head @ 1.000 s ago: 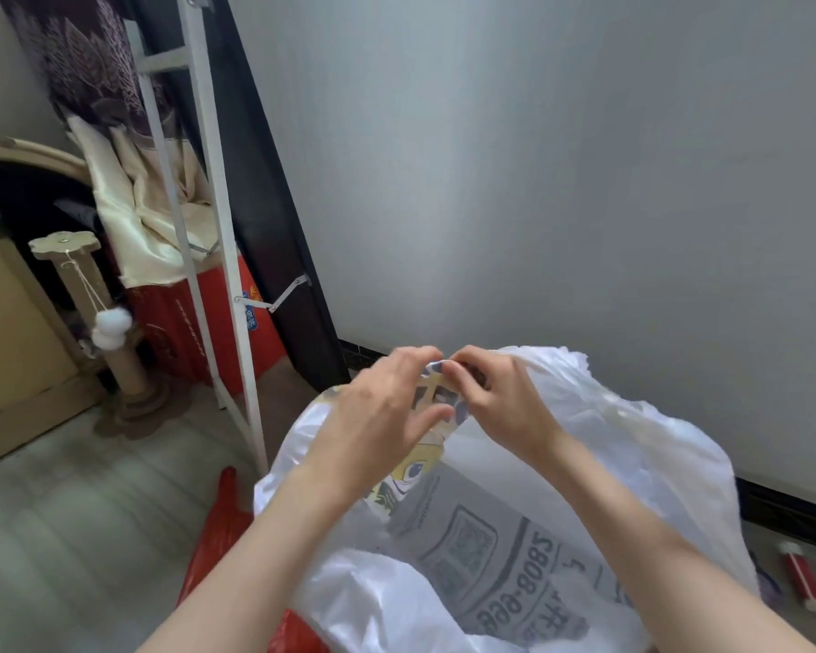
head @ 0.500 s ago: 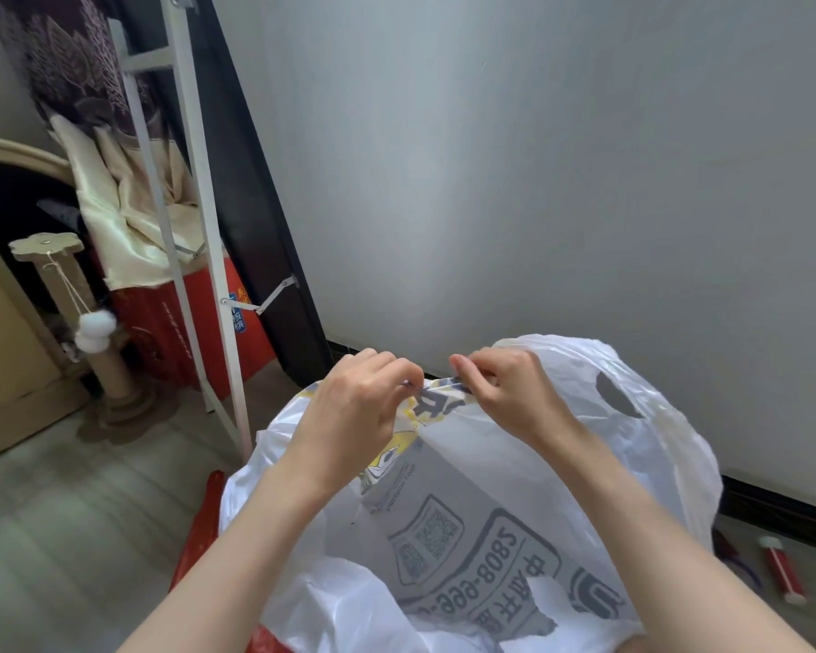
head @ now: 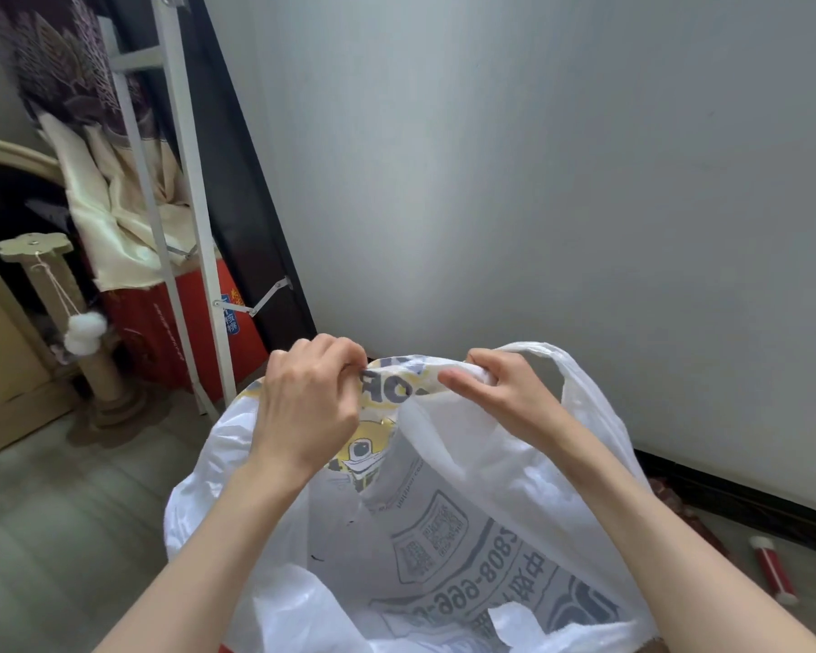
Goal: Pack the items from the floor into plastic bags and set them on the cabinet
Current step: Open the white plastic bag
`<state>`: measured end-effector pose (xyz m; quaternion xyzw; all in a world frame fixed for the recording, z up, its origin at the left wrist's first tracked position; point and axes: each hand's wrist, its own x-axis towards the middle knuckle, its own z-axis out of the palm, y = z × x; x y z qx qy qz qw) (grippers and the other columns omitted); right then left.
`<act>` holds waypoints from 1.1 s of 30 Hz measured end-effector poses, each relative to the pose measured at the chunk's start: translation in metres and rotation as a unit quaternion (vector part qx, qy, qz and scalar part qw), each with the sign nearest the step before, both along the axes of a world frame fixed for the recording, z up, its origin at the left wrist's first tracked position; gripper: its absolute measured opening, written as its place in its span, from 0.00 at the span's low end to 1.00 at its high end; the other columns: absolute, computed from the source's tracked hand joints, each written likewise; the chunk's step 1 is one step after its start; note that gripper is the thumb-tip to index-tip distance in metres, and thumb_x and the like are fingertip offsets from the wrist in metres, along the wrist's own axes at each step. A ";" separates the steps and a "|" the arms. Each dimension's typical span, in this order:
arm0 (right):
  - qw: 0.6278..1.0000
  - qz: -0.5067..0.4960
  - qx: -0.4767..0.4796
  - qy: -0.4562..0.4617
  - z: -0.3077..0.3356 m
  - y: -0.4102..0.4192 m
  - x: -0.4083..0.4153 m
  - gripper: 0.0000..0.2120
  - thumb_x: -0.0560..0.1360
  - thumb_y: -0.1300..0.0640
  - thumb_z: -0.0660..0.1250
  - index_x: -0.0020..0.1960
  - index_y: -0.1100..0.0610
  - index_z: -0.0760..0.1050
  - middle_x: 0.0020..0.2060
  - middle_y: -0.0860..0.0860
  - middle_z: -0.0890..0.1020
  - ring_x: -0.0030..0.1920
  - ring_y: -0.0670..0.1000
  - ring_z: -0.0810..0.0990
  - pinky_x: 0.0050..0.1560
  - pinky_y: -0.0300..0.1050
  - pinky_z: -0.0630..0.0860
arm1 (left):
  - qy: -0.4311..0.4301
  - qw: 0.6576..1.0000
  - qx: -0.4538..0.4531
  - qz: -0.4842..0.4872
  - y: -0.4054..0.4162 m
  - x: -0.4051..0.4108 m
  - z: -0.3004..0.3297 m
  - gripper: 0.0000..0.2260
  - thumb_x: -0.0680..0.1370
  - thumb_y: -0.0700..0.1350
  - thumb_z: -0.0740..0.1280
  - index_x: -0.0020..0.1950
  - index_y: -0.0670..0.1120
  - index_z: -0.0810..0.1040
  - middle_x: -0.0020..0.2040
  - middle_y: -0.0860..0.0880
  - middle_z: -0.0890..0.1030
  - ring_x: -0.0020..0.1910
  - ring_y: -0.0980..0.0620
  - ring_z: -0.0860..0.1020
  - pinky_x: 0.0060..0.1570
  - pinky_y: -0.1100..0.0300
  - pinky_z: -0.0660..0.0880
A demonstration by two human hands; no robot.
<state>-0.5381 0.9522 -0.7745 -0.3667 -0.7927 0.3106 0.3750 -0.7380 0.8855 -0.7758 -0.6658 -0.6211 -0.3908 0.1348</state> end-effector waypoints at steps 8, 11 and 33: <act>0.980 0.062 -0.159 0.102 0.009 -0.006 -0.008 0.15 0.69 0.48 0.65 0.28 0.51 0.66 0.26 0.50 0.64 0.25 0.46 0.62 0.24 0.39 0.56 | -0.069 0.972 -0.020 -0.226 0.000 0.023 0.001 0.09 0.75 0.50 0.61 0.54 0.53 0.73 0.45 0.51 0.80 0.41 0.58 0.77 0.42 0.56 0.76; 0.981 0.070 -0.151 0.095 0.008 -0.007 -0.006 0.07 0.71 0.54 0.68 0.35 0.52 0.74 0.30 0.50 0.75 0.31 0.46 0.71 0.29 0.36 0.65 | -0.102 0.976 0.003 -0.194 0.003 0.014 0.005 0.06 0.74 0.50 0.61 0.48 0.53 0.75 0.41 0.52 0.80 0.39 0.53 0.79 0.37 0.52 0.77; 1.000 -0.016 0.005 0.020 0.011 -0.008 -0.014 0.09 0.77 0.56 0.61 0.40 0.58 0.71 0.27 0.49 0.69 0.26 0.44 0.65 0.27 0.34 0.61 | -0.154 0.985 -0.070 -0.012 0.001 0.007 0.013 0.07 0.76 0.50 0.65 0.40 0.50 0.74 0.35 0.55 0.79 0.39 0.49 0.78 0.37 0.48 0.77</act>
